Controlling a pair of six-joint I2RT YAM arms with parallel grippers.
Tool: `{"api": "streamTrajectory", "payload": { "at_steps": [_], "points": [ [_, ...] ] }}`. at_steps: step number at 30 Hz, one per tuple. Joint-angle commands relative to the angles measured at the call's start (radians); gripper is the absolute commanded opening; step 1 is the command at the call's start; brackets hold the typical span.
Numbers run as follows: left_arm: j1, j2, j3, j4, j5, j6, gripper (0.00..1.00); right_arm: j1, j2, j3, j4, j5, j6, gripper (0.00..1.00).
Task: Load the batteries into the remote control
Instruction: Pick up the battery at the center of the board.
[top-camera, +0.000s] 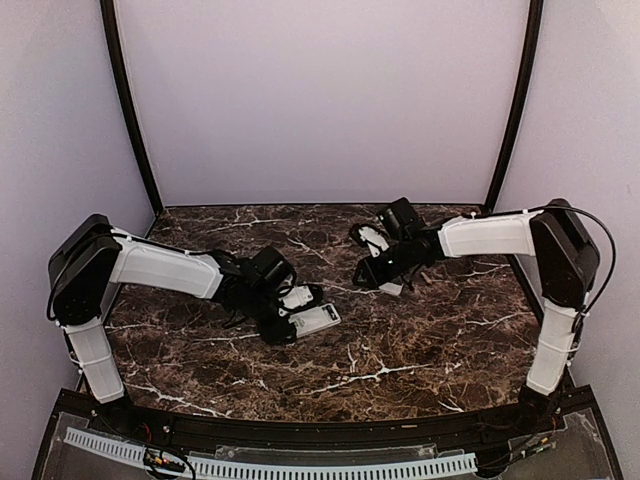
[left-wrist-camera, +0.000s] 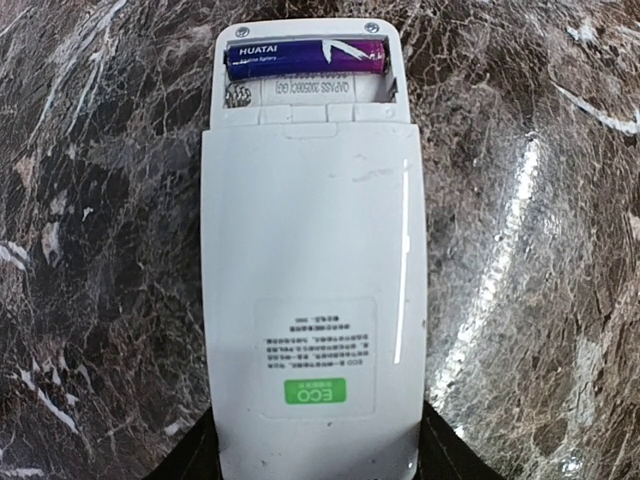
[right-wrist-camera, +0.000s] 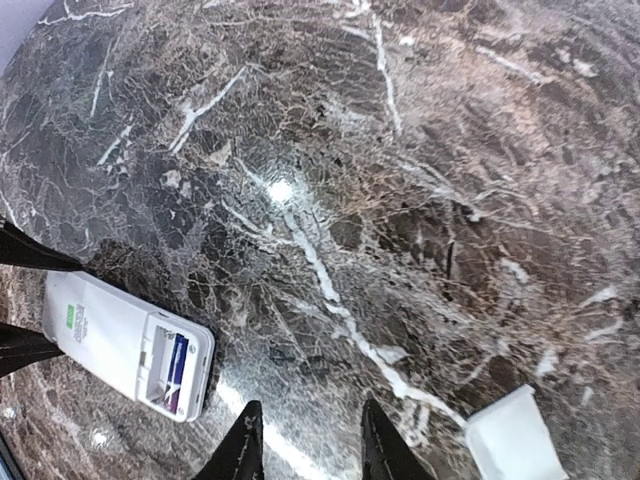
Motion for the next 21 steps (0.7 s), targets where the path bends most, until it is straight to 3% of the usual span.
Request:
{"api": "streamTrajectory", "payload": {
  "at_steps": [1, 4, 9, 17, 21],
  "points": [
    [0.011, 0.004, -0.033, -0.195, 0.067, 0.025, 0.0, -0.074, -0.094, 0.071, -0.17, 0.081, 0.109, 0.33],
    [0.009, -0.015, -0.034, -0.198, 0.111, 0.032, 0.0, -0.152, -0.09, 0.112, -0.318, 0.23, 0.119, 0.36],
    [0.009, -0.033, -0.037, -0.202, 0.122, 0.043, 0.01, -0.296, -0.039, 0.107, -0.407, 0.22, 0.094, 0.42],
    [0.01, -0.027, -0.027, -0.221, 0.106, 0.038, 0.33, -0.335, 0.036, 0.082, -0.391, 0.173, 0.014, 0.44],
    [0.009, -0.024, -0.022, -0.225, 0.108, 0.034, 0.38, -0.337, 0.064, 0.074, -0.375, 0.171, -0.009, 0.44]
  ]
}}
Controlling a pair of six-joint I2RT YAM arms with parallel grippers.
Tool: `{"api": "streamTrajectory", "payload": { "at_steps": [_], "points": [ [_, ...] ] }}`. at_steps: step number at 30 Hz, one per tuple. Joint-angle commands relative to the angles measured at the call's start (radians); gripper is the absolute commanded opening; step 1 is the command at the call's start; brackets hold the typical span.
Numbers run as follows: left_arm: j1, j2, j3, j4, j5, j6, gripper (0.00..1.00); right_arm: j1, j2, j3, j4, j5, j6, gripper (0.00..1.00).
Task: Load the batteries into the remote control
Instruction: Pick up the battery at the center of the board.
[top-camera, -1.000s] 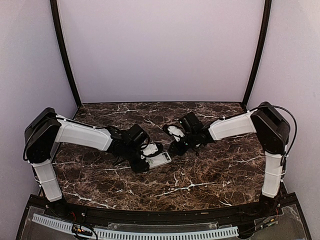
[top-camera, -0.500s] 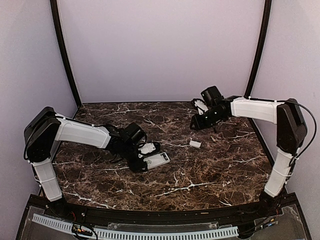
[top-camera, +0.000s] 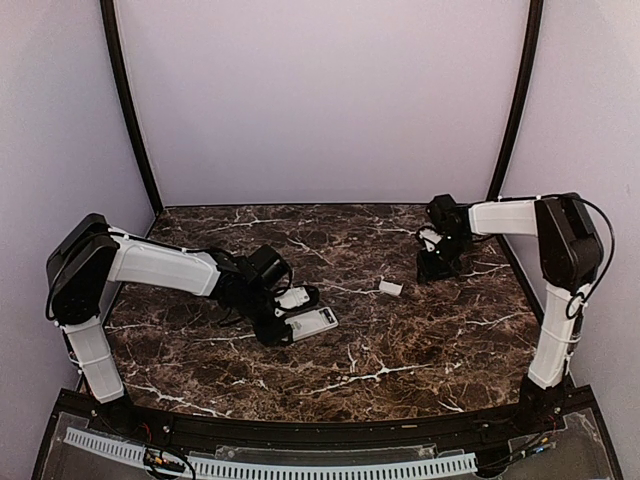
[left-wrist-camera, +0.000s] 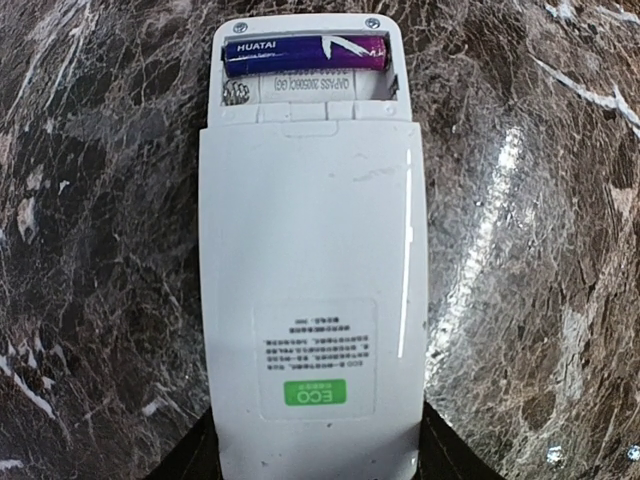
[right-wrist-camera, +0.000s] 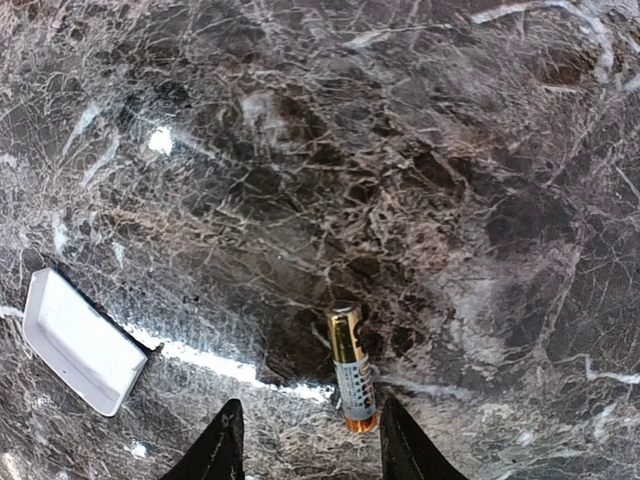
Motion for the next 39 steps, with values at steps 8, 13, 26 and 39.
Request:
{"api": "streamTrajectory", "payload": {
  "at_steps": [8, 13, 26, 39],
  "points": [
    [-0.006, -0.014, -0.02, -0.177, 0.014, 0.021, 0.55, -0.002, 0.065, -0.008, 0.014, -0.01, -0.06, 0.39],
    [-0.006, -0.015, -0.017, -0.181, 0.008, 0.018, 0.6, -0.002, 0.058, -0.007, 0.0, -0.014, -0.064, 0.2],
    [-0.005, -0.033, -0.01, -0.182, -0.02, 0.008, 0.76, 0.007, -0.096, -0.05, -0.011, -0.144, -0.157, 0.0],
    [-0.006, -0.084, -0.025, -0.148, -0.075, -0.001, 0.82, 0.222, -0.675, -0.355, 0.392, -0.574, -0.481, 0.0]
  ]
}}
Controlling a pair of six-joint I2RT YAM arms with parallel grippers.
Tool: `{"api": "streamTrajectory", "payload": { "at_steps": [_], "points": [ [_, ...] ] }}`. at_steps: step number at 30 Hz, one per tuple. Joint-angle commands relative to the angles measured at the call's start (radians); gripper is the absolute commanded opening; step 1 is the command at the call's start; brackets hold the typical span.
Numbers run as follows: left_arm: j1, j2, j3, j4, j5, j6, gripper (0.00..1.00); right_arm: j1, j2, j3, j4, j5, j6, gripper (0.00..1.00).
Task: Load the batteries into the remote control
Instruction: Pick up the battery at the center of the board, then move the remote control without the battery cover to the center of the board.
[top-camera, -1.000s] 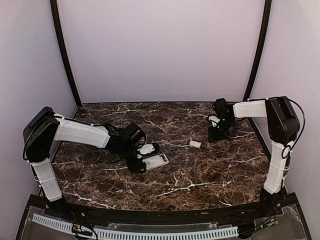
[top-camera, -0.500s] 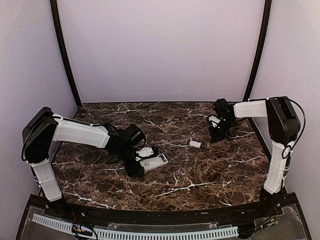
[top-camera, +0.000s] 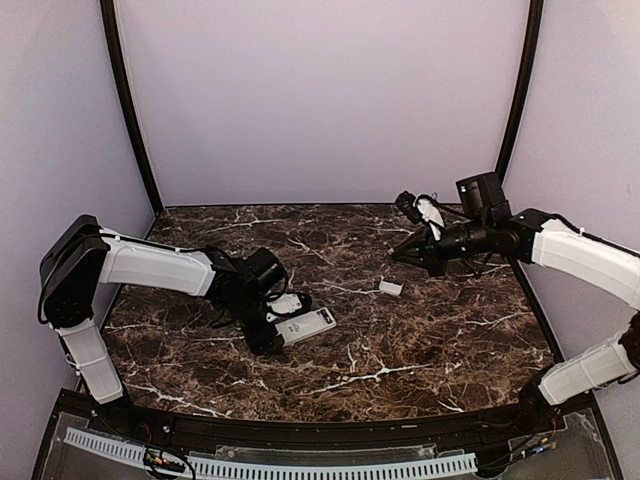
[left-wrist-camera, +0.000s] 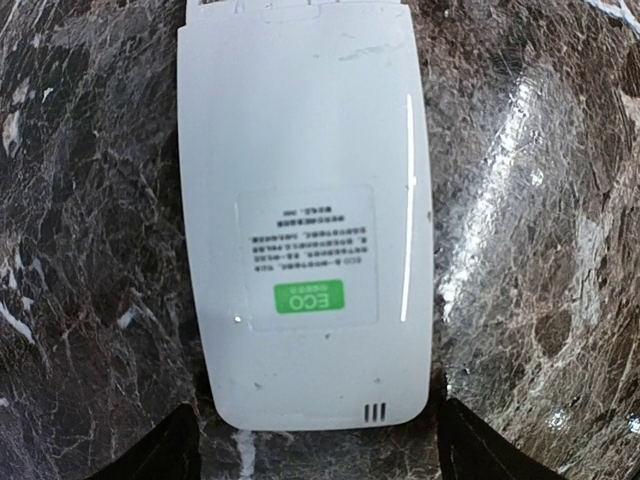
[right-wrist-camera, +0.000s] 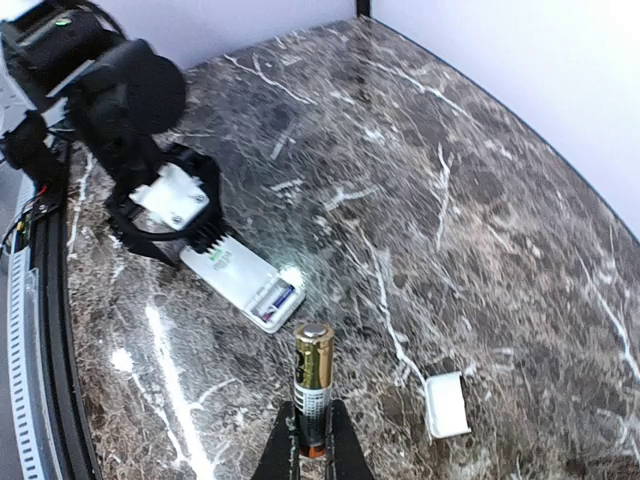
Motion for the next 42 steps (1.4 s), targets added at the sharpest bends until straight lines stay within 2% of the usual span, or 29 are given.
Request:
{"api": "streamTrajectory", "payload": {
  "at_steps": [1, 7, 10, 13, 17, 20, 27, 35, 42],
  "points": [
    [0.0, -0.044, -0.017, -0.033, -0.007, -0.011, 0.84, 0.042, -0.102, -0.089, 0.179, -0.151, -0.095, 0.0],
    [0.0, -0.03, -0.019, -0.008, 0.013, -0.019, 0.88, 0.066, -0.139, -0.077, 0.205, -0.131, -0.007, 0.0],
    [0.0, -0.008, -0.017, 0.016, 0.015, -0.022, 0.88, 0.07, -0.062, -0.023, 0.153, -0.104, 0.166, 0.0],
    [0.0, 0.007, -0.02, 0.041, 0.017, -0.021, 0.86, 0.087, 0.049, 0.078, 0.014, -0.064, 0.291, 0.0],
    [0.0, 0.023, -0.034, 0.071, 0.042, -0.014, 0.76, 0.101, 0.17, 0.161, -0.136, -0.006, 0.42, 0.0],
    [0.0, 0.029, -0.036, 0.076, 0.088, -0.012, 0.66, 0.109, 0.224, 0.176, -0.159, -0.001, 0.489, 0.0],
    [0.0, 0.053, -0.034, 0.085, 0.106, -0.017, 0.53, 0.167, 0.342, 0.214, -0.221, 0.064, 0.571, 0.0],
    [-0.042, 0.049, -0.031, 0.08, 0.103, -0.012, 0.22, 0.228, 0.43, 0.247, -0.242, 0.032, 0.683, 0.0],
    [-0.13, 0.029, -0.03, 0.099, 0.125, -0.021, 0.15, 0.262, 0.492, 0.285, -0.335, 0.048, 0.732, 0.0]
  ]
}}
